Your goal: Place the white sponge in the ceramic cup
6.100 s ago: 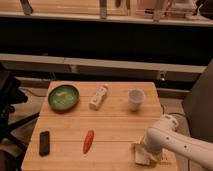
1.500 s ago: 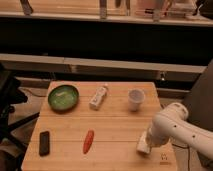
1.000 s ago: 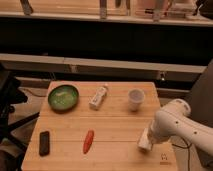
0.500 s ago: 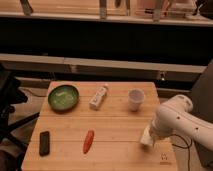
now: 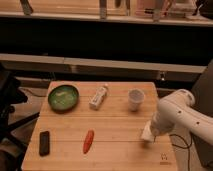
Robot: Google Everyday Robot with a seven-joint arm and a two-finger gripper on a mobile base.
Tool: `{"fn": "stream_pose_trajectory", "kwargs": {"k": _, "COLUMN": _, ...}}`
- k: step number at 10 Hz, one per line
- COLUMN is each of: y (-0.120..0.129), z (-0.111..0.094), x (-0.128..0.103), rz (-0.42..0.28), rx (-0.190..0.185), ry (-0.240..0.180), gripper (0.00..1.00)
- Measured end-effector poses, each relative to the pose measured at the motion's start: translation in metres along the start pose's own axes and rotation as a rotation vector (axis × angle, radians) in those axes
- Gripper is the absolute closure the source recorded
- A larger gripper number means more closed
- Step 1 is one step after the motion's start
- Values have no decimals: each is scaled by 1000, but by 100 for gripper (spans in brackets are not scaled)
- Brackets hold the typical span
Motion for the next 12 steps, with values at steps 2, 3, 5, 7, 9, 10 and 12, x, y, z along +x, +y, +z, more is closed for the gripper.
{"fn": "stream_pose_trajectory", "kwargs": {"k": 2, "y": -2, "z": -4, "x": 3, "rz": -4, "rx": 2, "ry": 6, "gripper": 99}}
{"fn": "stream_pose_trajectory", "kwargs": {"k": 3, "y": -6, "z": -9, "x": 10, "rz": -6, "rx": 9, "ry": 18, "gripper": 99}}
{"fn": "stream_pose_trajectory", "kwargs": {"k": 5, "y": -14, "z": -16, "x": 14, "rz": -15, "rx": 15, "ry": 26, "gripper": 99}}
{"fn": "stream_pose_trajectory", "kwargs": {"k": 7, "y": -19, "z": -20, "x": 18, "rz": -24, "rx": 19, "ry": 37, "gripper": 99}}
{"fn": "stream_pose_trajectory", "kwargs": {"k": 9, "y": -32, "z": -27, "x": 28, "rz": -38, "rx": 34, "ry": 49, "gripper": 99}}
{"fn": "stream_pose_trajectory", "kwargs": {"k": 10, "y": -34, "z": -28, "x": 29, "rz": -42, "rx": 38, "ry": 49, "gripper": 99}}
{"fn": "stream_pose_trajectory", "kwargs": {"k": 12, "y": -43, "z": -37, "x": 37, "rz": -48, "rx": 49, "ry": 63, "gripper": 99}}
